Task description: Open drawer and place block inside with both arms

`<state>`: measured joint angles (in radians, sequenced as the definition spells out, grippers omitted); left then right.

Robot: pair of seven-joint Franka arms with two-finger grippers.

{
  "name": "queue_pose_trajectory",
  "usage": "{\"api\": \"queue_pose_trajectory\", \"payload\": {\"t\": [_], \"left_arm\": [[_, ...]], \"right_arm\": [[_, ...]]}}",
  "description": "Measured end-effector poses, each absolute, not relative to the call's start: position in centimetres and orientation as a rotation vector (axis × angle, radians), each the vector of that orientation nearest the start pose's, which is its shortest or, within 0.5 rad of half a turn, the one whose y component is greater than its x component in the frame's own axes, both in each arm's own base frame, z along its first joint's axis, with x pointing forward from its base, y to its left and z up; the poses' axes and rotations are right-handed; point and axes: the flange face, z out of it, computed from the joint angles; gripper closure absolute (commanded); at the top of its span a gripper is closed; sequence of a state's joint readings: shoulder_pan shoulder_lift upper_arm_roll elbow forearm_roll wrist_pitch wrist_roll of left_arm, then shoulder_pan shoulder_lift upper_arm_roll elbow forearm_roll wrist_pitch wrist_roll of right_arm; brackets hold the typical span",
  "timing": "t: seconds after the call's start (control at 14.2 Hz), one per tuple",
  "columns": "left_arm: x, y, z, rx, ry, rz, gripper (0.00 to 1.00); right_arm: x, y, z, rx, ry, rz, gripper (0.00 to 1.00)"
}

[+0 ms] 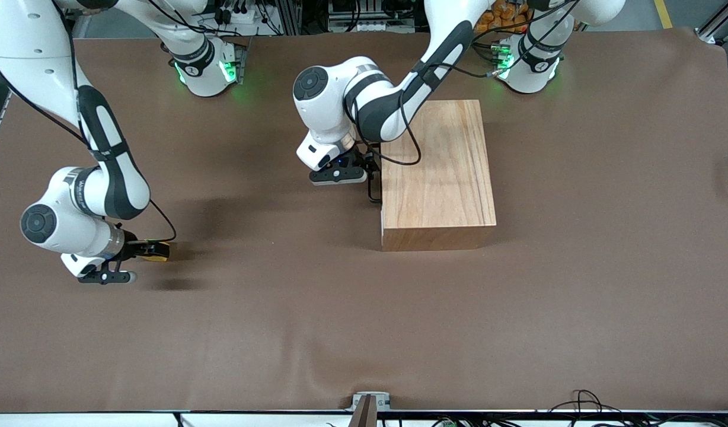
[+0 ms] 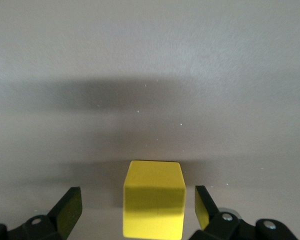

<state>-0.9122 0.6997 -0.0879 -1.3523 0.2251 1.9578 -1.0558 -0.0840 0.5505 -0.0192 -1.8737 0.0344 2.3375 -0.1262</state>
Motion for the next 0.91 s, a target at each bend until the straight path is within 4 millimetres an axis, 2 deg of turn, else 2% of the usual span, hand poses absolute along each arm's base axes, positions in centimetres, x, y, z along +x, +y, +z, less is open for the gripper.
{"api": "queue_pose_trajectory", "payload": {"t": [0.49,0.56,0.7,0.77,0.84,0.91], "left_arm": [[41.5,-60.4,30.8,-3.052,0.048,-0.173,0.00],[41.4,-60.7,30.9,-3.066,0.053,-0.185,0.00],[41.3,-61.2,31.2,-3.095,0.064,-0.205,0.00],[41.1,-61.4,31.2,-3.102,0.070,-0.207,0.00],[40.9,-61.6,31.0,-3.107,0.076,-0.209,0.00],[40.7,-61.8,30.8,-3.110,0.083,-0.211,0.00]], "right_arm": [[62.0,-7.1,19.3,-3.110,0.013,0.188,0.00],[61.9,-7.2,19.0,-3.110,0.015,0.196,0.09],[61.8,-7.2,18.6,-3.109,0.015,0.203,0.58],[61.8,-7.2,18.6,-3.109,0.015,0.202,0.79],[61.9,-7.2,18.7,-3.109,0.015,0.199,0.91],[61.9,-7.2,18.7,-3.110,0.015,0.197,0.98]]}}
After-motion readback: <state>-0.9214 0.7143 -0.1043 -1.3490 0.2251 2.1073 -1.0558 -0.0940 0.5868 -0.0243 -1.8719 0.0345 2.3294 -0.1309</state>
